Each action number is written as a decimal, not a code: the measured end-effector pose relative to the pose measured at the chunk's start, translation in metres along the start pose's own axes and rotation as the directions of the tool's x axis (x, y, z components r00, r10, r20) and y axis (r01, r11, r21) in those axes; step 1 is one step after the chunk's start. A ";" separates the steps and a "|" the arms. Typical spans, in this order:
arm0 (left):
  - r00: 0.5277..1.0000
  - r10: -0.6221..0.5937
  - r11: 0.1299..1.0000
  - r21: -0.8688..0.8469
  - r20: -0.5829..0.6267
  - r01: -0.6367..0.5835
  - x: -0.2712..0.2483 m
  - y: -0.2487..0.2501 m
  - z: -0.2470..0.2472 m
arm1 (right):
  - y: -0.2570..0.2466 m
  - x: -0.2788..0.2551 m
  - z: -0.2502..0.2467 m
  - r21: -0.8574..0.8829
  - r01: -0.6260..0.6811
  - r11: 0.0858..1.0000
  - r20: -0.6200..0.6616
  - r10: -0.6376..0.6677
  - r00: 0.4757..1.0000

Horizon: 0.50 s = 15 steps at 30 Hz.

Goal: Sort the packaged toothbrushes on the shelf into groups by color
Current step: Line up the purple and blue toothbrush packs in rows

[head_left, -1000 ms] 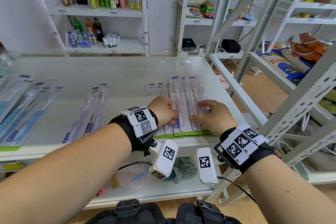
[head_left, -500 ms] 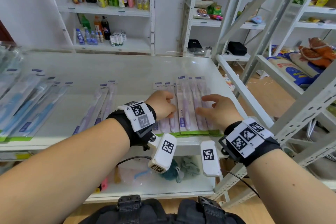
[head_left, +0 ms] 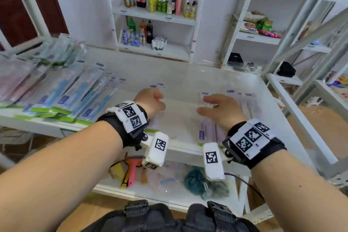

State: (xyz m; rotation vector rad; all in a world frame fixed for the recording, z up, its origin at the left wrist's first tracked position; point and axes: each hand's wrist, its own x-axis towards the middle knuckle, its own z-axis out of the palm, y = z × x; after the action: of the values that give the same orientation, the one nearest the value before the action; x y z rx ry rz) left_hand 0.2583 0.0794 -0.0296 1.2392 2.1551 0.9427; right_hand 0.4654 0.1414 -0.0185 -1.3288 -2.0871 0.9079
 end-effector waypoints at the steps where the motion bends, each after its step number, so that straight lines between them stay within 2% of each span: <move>1: 0.999 -0.039 0.999 0.036 -0.021 0.040 0.001 -0.009 -0.008 | -0.007 0.001 0.008 -0.002 0.018 1.000 0.016 -0.018 1.000; 6: 0.981 -0.193 0.974 0.127 0.007 0.190 -0.002 -0.040 -0.030 | -0.033 0.007 0.046 -0.050 0.032 0.998 0.155 -0.024 0.988; 9: 0.978 -0.201 0.965 0.179 0.053 0.189 -0.007 -0.048 -0.035 | -0.042 0.011 0.066 -0.088 0.000 0.996 0.230 0.020 0.973; 13: 0.977 -0.194 0.960 0.224 0.092 0.169 -0.010 -0.056 -0.040 | -0.051 0.013 0.090 -0.164 -0.072 0.984 0.265 0.114 0.957; 15: 0.975 -0.195 0.959 0.230 0.108 0.166 -0.009 -0.059 -0.044 | -0.054 0.015 0.101 -0.257 -0.071 0.964 0.272 0.143 0.952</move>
State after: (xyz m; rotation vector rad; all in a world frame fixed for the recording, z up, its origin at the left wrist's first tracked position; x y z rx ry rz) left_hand 0.2004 0.0363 -0.0451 1.1425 2.2679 0.5442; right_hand 0.3565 0.1117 -0.0420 -1.5248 -2.4348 0.9633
